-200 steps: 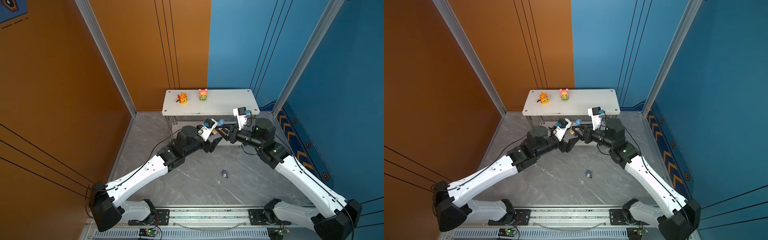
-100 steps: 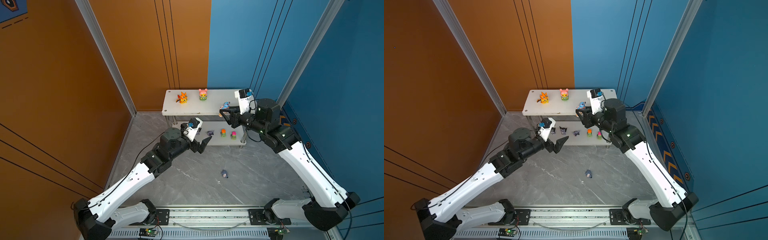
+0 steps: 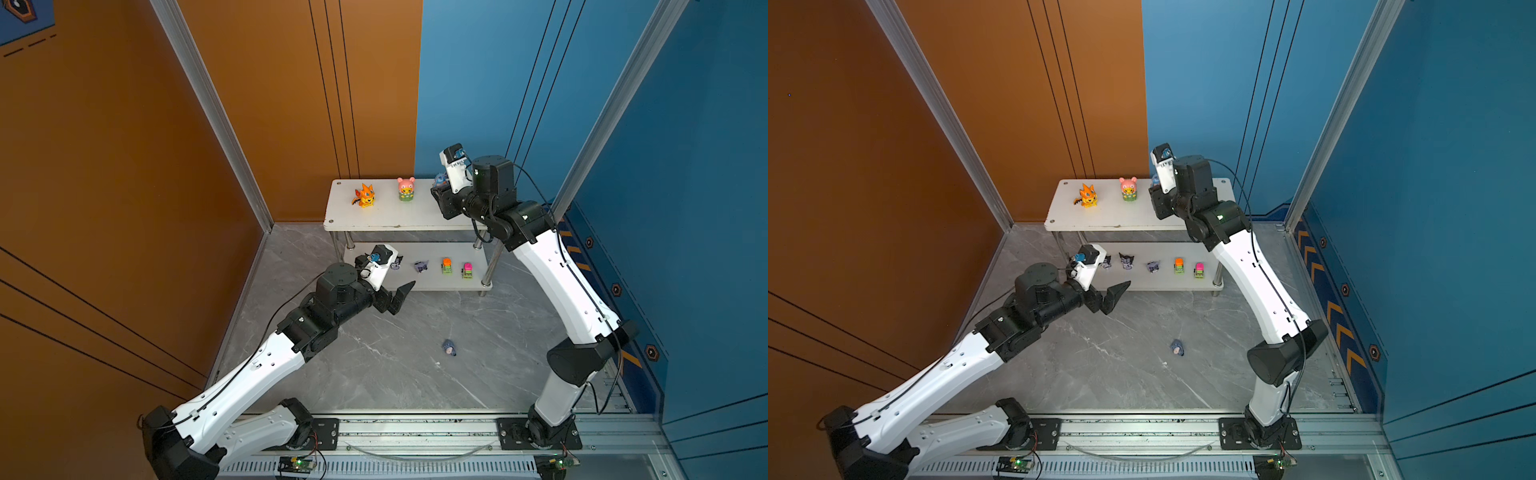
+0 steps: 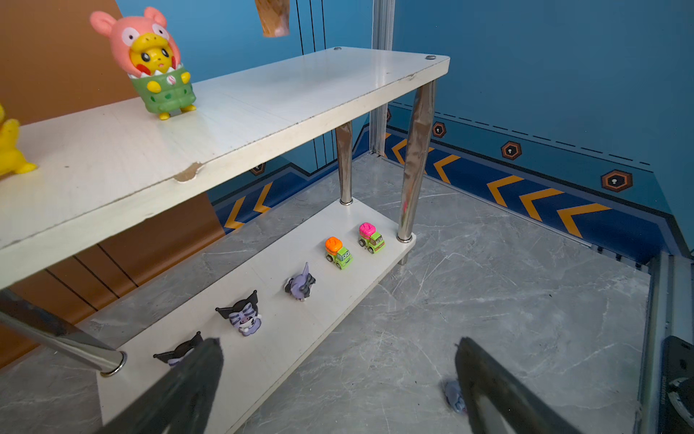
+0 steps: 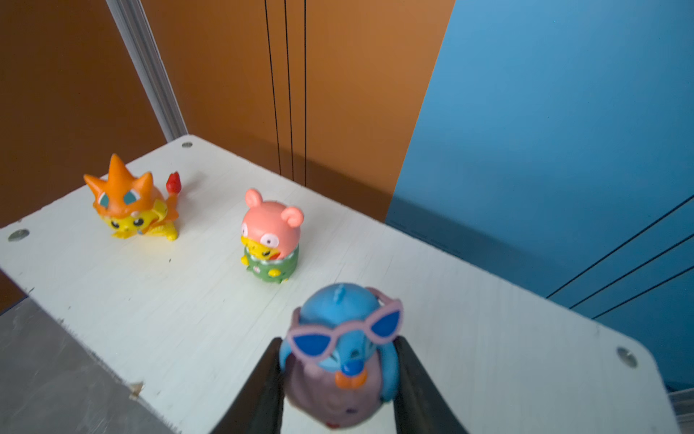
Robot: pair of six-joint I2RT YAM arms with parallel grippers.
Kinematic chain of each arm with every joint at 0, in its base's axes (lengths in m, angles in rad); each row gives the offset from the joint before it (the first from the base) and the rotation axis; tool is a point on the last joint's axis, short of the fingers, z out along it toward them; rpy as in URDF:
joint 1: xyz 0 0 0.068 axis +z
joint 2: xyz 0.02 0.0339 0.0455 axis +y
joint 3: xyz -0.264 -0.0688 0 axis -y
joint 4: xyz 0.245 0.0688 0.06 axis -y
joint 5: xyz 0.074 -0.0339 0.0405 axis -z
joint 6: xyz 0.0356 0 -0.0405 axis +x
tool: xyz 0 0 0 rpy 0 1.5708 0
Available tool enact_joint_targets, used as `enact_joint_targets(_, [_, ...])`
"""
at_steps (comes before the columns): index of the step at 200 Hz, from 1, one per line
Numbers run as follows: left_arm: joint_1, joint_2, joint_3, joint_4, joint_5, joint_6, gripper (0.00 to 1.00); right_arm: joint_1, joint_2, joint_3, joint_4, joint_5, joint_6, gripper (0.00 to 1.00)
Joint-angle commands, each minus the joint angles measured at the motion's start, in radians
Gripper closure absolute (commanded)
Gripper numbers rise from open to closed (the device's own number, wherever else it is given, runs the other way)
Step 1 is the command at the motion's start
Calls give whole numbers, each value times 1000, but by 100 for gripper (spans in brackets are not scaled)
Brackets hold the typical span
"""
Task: Organize plastic toys on shelves
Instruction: Place the plastic toy on the shelf.
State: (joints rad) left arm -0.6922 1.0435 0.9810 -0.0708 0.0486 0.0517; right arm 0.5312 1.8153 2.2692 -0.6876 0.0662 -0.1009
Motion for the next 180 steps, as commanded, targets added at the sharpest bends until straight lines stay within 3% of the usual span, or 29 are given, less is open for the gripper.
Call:
enact_joint_targets(1, [18,1,-28,16,34,-13,2,-2,47,97,-97,84,-77,73])
enact_joint_targets(58, [59,-17,-52,23,75,-24,2,-12,135,184,-119,115,-105,73])
enact_joint_targets(180, [102,-36,-68,28,106,-32,2,-56,182,160,-125,50,-48,72])
